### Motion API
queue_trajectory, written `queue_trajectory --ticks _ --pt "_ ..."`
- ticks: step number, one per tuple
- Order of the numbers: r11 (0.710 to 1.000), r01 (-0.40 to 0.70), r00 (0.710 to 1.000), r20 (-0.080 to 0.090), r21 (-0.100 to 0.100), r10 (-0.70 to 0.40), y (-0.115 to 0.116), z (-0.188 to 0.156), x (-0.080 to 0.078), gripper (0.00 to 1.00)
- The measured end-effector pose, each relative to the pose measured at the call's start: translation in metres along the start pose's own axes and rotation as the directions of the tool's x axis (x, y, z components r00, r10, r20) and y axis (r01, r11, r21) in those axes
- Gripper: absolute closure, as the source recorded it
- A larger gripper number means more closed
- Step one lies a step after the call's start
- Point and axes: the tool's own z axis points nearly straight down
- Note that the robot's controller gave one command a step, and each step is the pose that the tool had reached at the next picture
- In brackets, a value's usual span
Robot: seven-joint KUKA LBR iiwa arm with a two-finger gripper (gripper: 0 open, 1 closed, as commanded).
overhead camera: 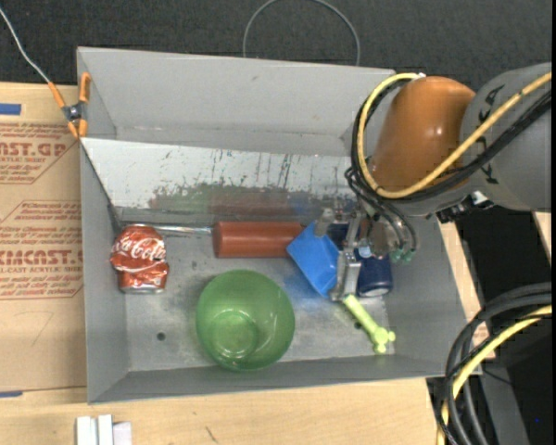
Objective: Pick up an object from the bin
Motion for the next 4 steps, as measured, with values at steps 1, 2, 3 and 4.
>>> queue_trajectory --ticks 1,2,3,4 --pt "1.0 0.0 1.0 0.008 0.001 0.0 0.0 -0.005 -0.002 0.0" --pt "0.994 -0.11 0.994 -0.004 0.0 0.11 -0.03 0.107 -0.008 0.0" --pt "0.999 -0.044 0.999 0.01 0.002 0.044 -0.027 0.103 -0.017 0.0" --pt "0.963 -0.269 0.963 -0.001 -0.001 0.269 0.011 0.103 -0.013 0.0"
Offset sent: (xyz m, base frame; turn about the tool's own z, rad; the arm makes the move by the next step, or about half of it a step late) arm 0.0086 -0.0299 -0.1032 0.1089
